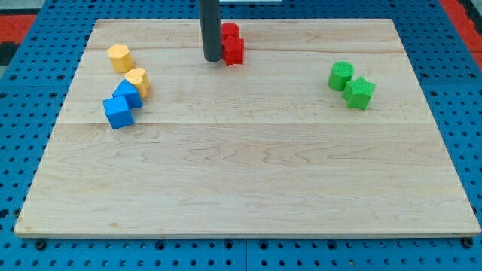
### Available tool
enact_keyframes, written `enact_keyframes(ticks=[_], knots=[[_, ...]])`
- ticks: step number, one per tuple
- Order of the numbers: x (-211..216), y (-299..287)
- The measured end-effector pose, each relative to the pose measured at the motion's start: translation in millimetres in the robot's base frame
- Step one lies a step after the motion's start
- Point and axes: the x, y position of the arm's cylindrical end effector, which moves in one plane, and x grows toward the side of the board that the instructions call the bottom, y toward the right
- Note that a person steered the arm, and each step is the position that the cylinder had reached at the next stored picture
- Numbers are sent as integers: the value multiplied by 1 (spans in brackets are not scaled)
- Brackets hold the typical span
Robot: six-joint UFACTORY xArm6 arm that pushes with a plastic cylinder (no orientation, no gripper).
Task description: Push the yellow hexagon into the blue triangle
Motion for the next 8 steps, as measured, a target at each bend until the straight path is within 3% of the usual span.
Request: enact_keyframes(ticks=[2, 4, 5, 6, 8], knots=[[0, 0], [-56, -23], [-63, -89], [-42, -152], [58, -175]])
